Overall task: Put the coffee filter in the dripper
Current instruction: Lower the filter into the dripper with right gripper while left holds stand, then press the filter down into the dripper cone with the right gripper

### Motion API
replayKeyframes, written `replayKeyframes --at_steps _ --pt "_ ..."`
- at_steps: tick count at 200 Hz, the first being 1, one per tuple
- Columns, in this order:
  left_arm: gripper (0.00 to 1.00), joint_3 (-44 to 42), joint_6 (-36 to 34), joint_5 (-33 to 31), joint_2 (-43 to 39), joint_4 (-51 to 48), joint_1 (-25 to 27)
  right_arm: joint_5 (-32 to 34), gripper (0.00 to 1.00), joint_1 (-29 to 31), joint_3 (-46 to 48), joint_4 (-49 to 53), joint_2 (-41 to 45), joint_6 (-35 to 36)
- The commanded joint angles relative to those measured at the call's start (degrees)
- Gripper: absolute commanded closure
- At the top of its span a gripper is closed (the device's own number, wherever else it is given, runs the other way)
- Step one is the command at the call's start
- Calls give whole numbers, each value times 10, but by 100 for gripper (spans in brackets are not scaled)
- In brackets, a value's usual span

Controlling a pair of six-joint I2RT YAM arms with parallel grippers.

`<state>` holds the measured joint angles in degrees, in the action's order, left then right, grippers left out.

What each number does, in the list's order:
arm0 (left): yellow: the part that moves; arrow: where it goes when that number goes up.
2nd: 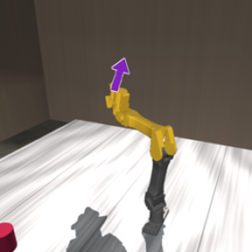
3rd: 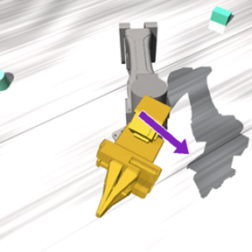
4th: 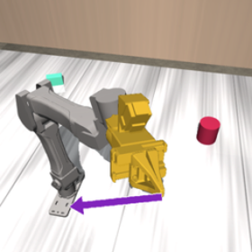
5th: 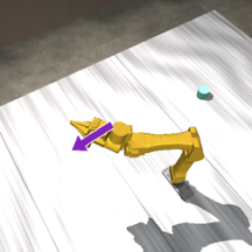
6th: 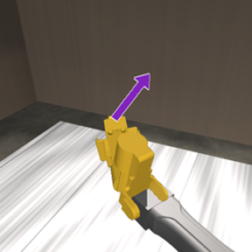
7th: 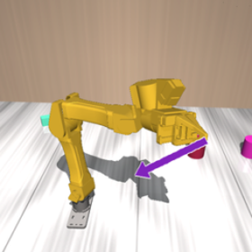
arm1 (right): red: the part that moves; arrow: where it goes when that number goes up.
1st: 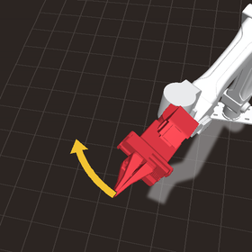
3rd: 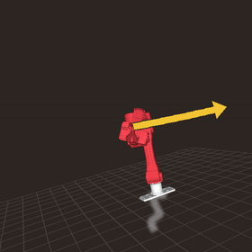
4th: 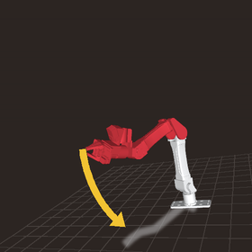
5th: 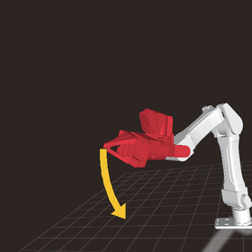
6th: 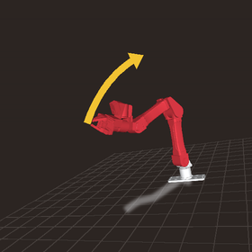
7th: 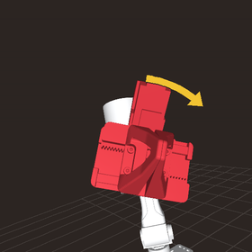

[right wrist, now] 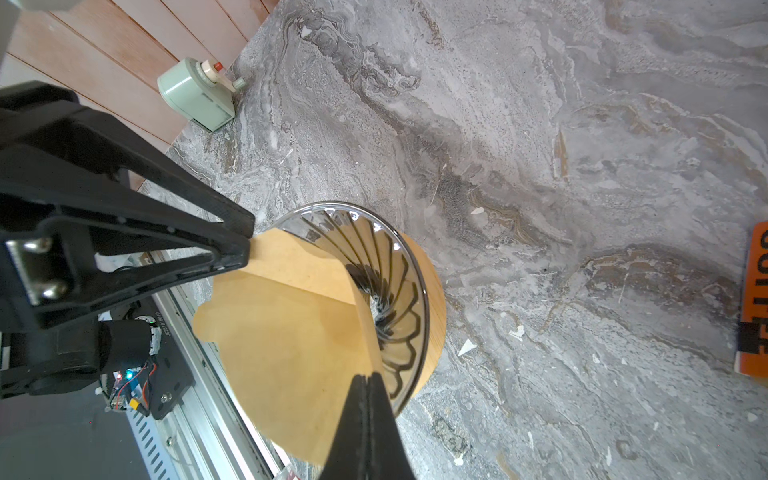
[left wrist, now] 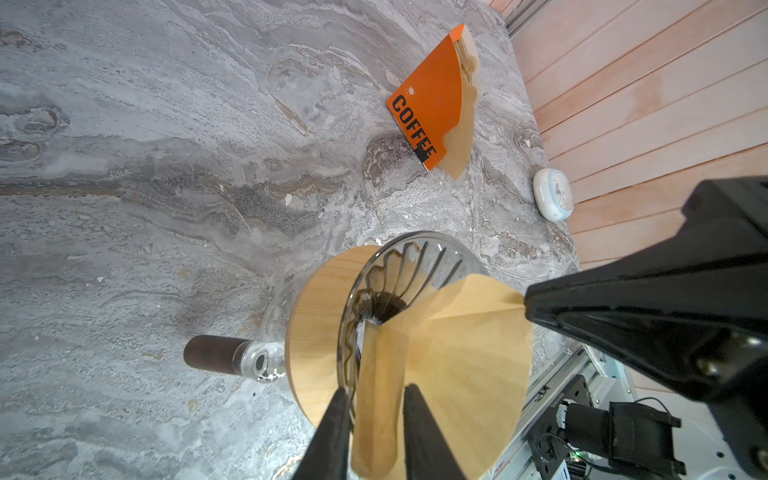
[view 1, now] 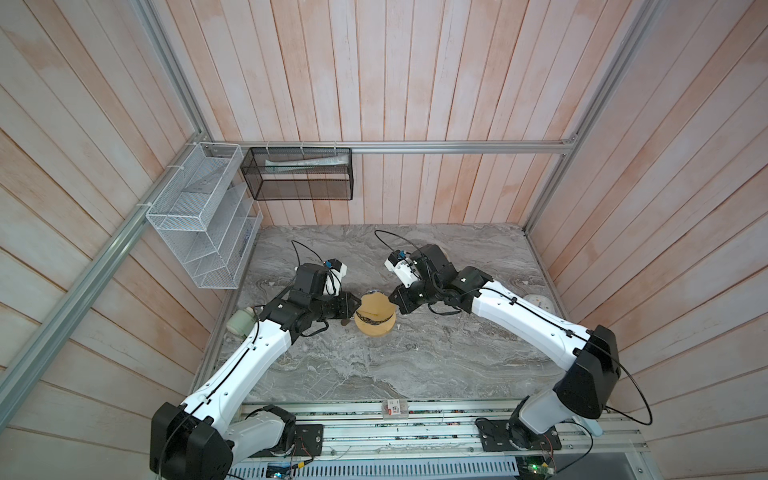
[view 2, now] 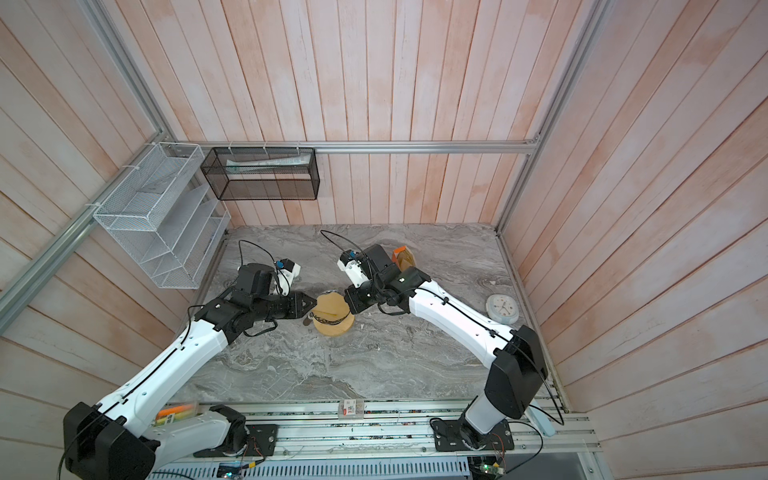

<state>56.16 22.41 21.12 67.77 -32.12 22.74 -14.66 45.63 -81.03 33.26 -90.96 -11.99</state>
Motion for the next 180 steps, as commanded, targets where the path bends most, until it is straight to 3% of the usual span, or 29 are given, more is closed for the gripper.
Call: replayKeyframes --at_steps 1,180 --pt "74 16 -15 -10 13 7 1 -1 100 4 10 -7 -9 -3" --pt "74 14 -27 -23 25 16 1 11 100 19 34 -14 -11 -18"
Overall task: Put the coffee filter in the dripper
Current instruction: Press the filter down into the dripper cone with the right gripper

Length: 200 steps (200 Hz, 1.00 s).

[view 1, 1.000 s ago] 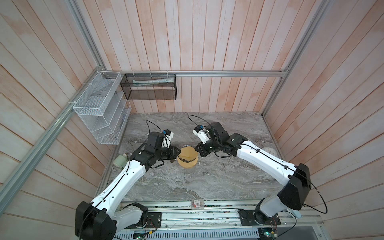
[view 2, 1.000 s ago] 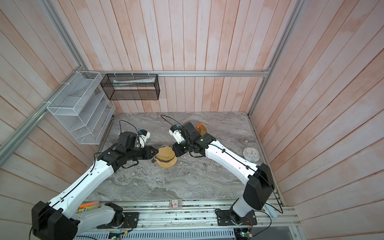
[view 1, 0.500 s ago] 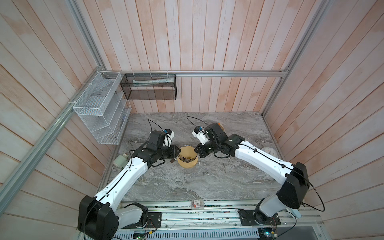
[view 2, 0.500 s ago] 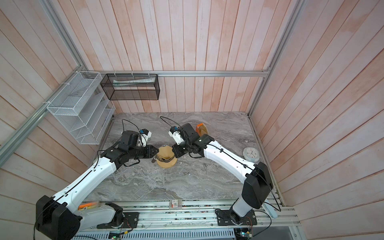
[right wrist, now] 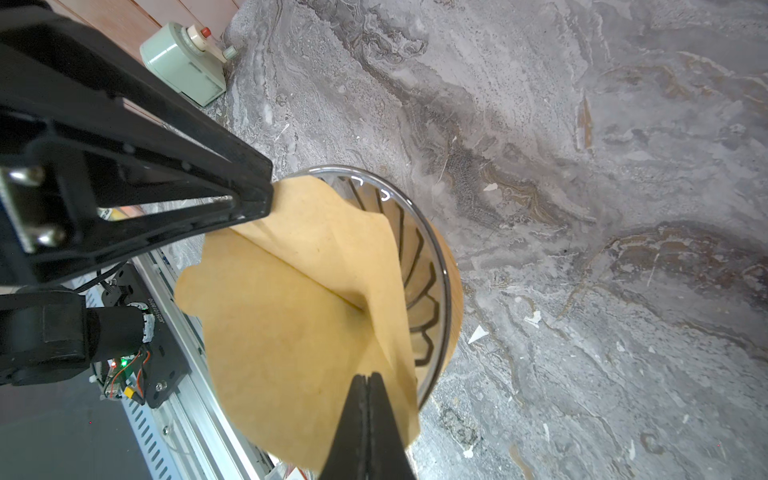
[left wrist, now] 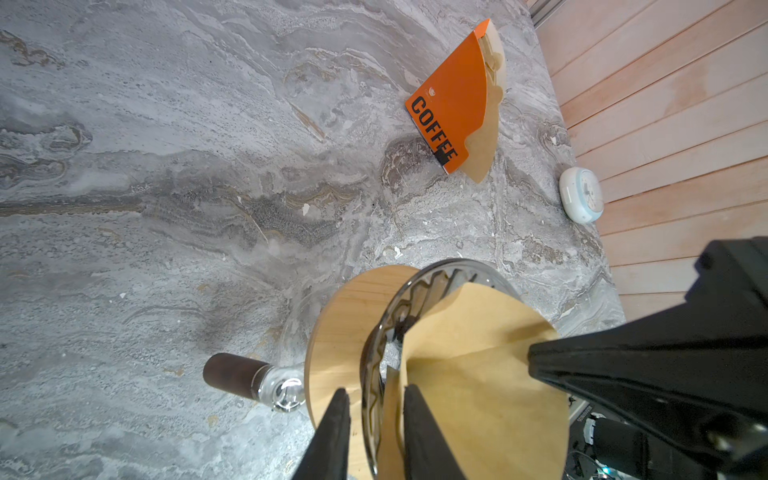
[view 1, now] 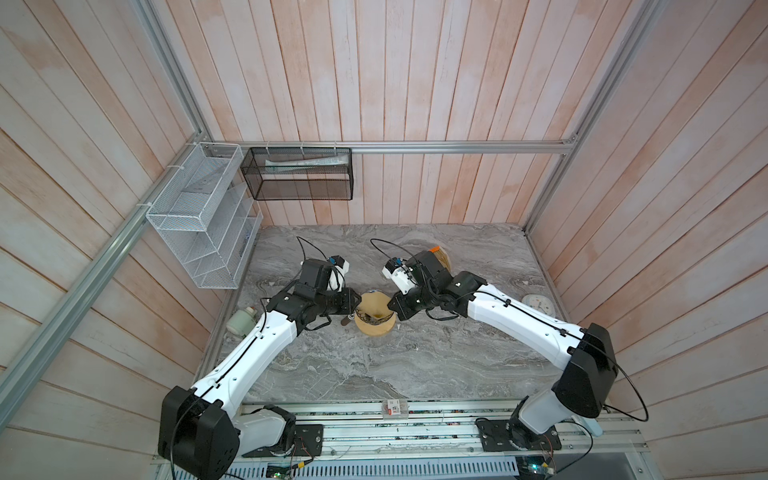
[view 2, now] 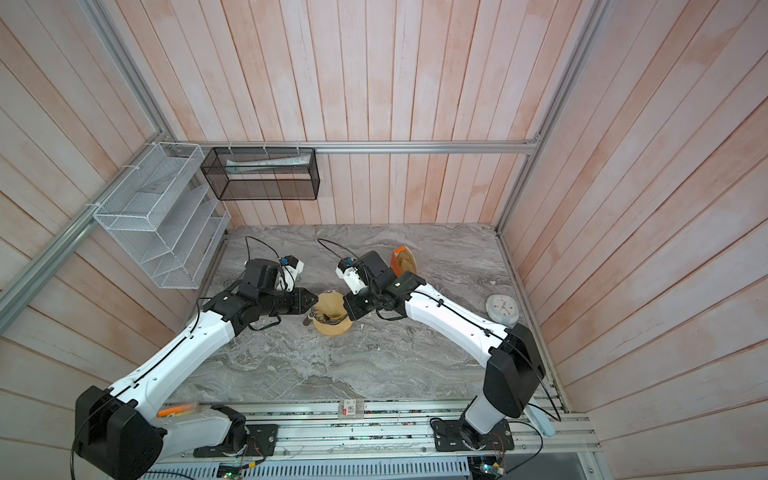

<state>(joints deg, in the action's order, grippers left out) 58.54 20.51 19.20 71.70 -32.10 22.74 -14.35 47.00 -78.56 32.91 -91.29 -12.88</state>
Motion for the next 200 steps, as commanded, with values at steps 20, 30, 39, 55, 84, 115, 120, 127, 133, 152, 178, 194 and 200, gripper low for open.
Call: replayKeyframes --at_steps 20,30,39,55,84,115,120,127,133,152,178,194,200 --pt "74 -18 -5 3 -19 23 1 8 100 6 11 -14 -8 -10" --pt "74 -22 -4 5 -20 25 1 7 100 7 10 -14 -10 -11" --pt "74 -24 -4 6 -20 26 1 9 100 8 10 -14 -11 -10" --pt "74 -30 -2 10 -20 30 1 10 100 7 10 -15 -13 -10" --pt "74 -35 -1 14 -16 33 1 10 100 9 7 -14 -16 -9" --pt "74 -40 -1 17 -12 38 1 10 100 9 3 -12 -19 -8" --pt "74 -40 -1 18 -11 38 1 11 100 8 3 -12 -19 -8" --pt "74 -41 0 17 -11 39 1 11 100 9 1 -12 -20 -8" --pt "74 -41 -1 18 -11 40 1 11 100 9 1 -12 -20 -8" --pt "74 -43 0 19 -11 42 1 13 100 9 0 -11 -21 -8" --pt "74 -43 -1 20 -9 42 1 14 100 8 -3 -8 -26 -7" --pt "74 -44 -1 19 -9 41 1 16 100 9 -7 -5 -29 -6" --pt "74 -44 -2 19 -9 41 1 16 100 10 -8 -5 -29 -6"
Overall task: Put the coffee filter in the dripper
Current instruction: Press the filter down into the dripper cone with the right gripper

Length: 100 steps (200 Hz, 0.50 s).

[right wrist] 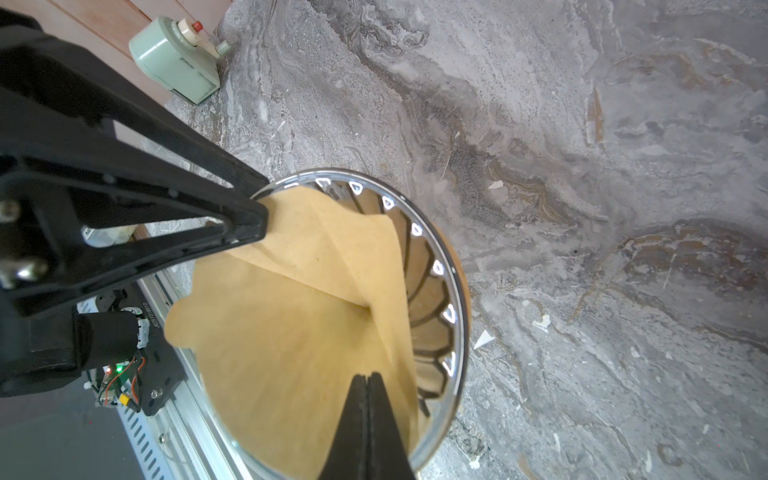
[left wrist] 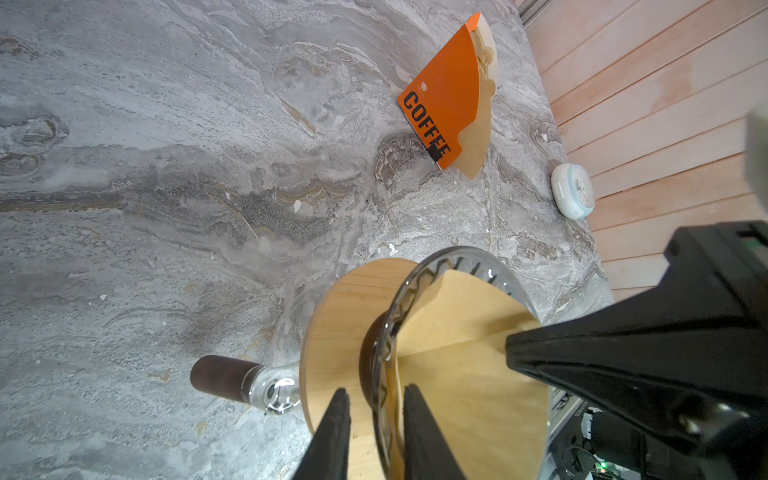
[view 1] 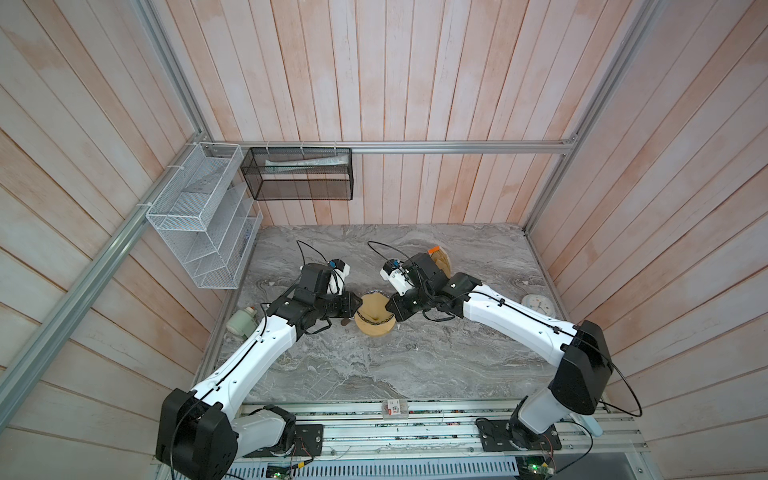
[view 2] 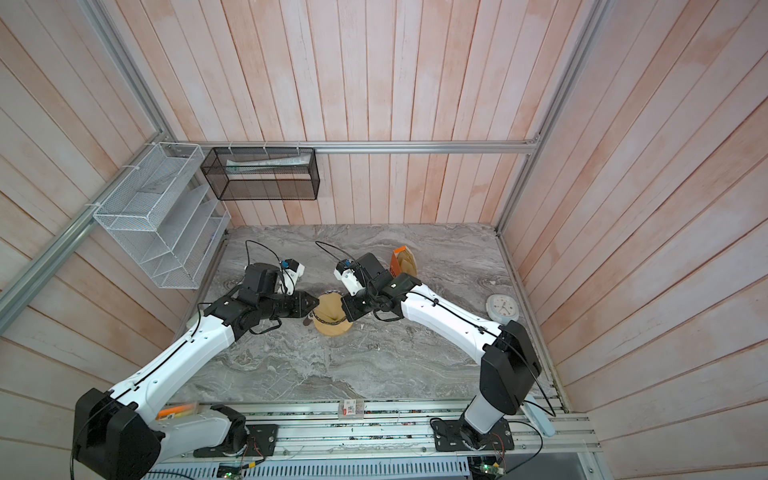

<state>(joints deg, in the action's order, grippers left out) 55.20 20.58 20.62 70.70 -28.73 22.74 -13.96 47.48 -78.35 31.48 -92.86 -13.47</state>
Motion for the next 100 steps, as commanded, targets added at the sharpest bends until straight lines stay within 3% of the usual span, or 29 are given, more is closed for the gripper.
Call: replayKeyframes --at_steps 1,100 --pt "74 -11 -2 4 1 8 1 13 100 5 -11 9 -13 0" --pt "74 5 -2 -3 -5 9 1 17 100 10 -58 22 -15 8"
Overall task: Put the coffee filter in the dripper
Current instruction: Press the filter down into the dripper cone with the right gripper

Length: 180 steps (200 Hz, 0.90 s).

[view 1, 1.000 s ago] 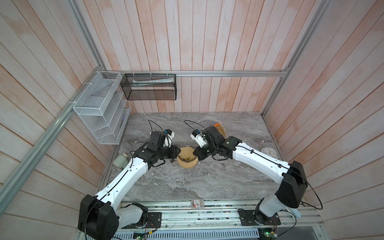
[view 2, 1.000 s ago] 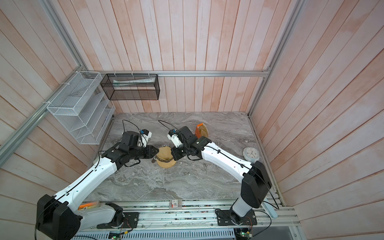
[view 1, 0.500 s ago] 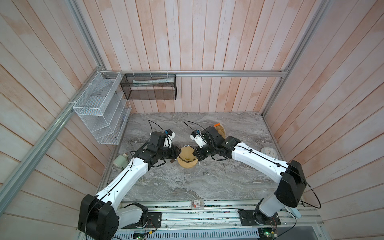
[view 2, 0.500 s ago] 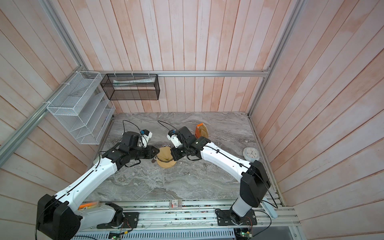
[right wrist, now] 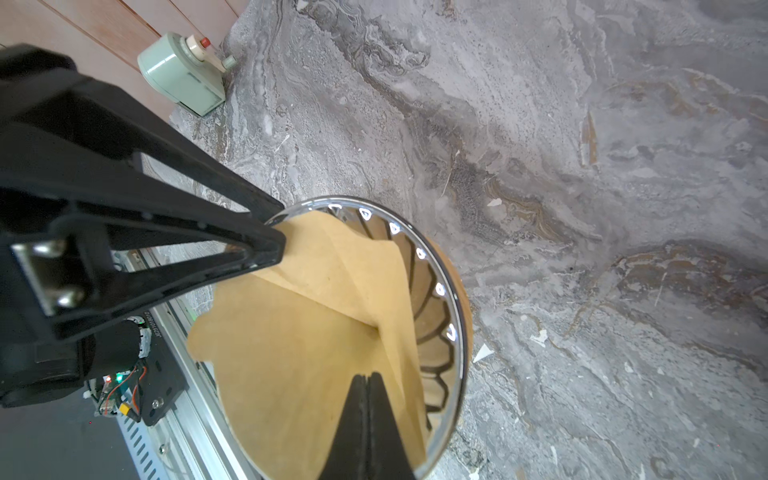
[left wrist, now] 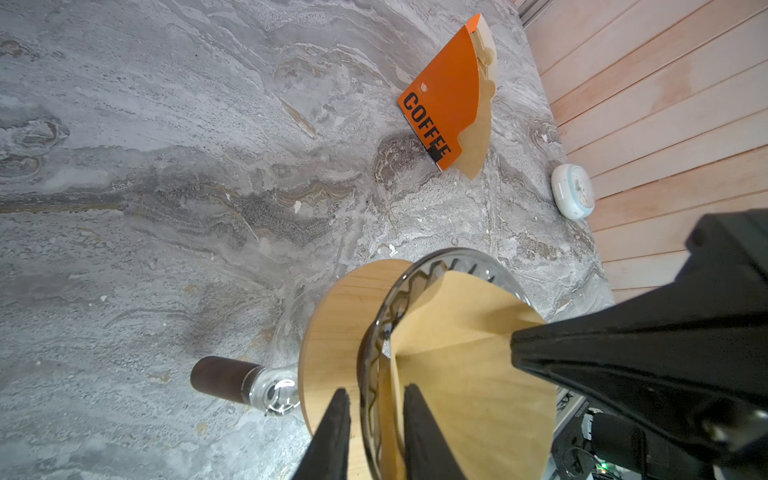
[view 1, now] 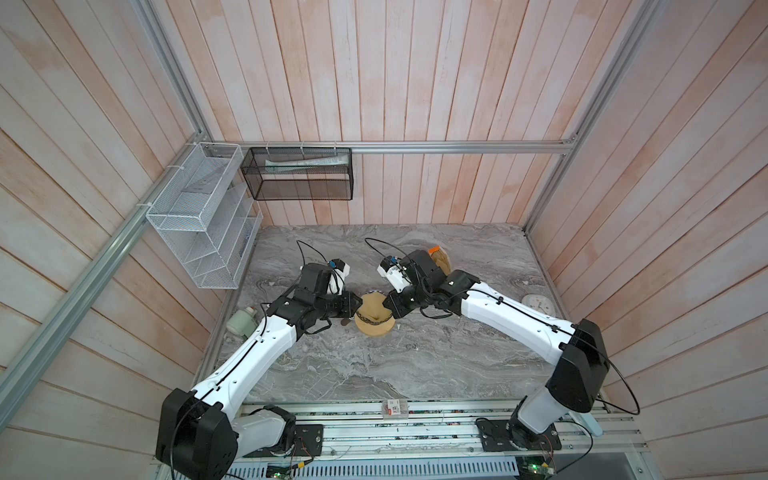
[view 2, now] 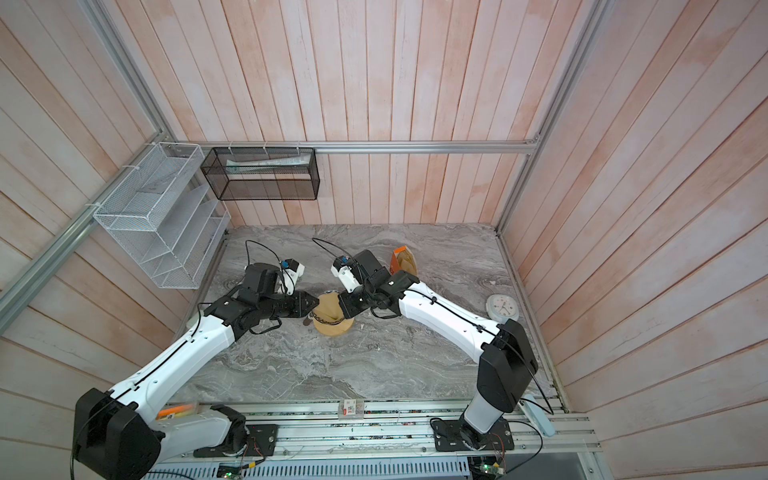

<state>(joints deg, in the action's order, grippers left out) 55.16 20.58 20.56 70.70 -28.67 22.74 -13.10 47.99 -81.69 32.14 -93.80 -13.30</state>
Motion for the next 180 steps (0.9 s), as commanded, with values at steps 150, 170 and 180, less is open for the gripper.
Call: replayKeyframes --at_steps 150,170,180 --pt "73 32 2 53 -57 -20 2 26 100 -6 -41 5 7 10" --pt "73 19 3 66 -71 -37 7 25 100 -9 -52 -2 0 12" --pt "73 12 5 69 -76 -46 13 21 100 -10 -59 -8 -6 15"
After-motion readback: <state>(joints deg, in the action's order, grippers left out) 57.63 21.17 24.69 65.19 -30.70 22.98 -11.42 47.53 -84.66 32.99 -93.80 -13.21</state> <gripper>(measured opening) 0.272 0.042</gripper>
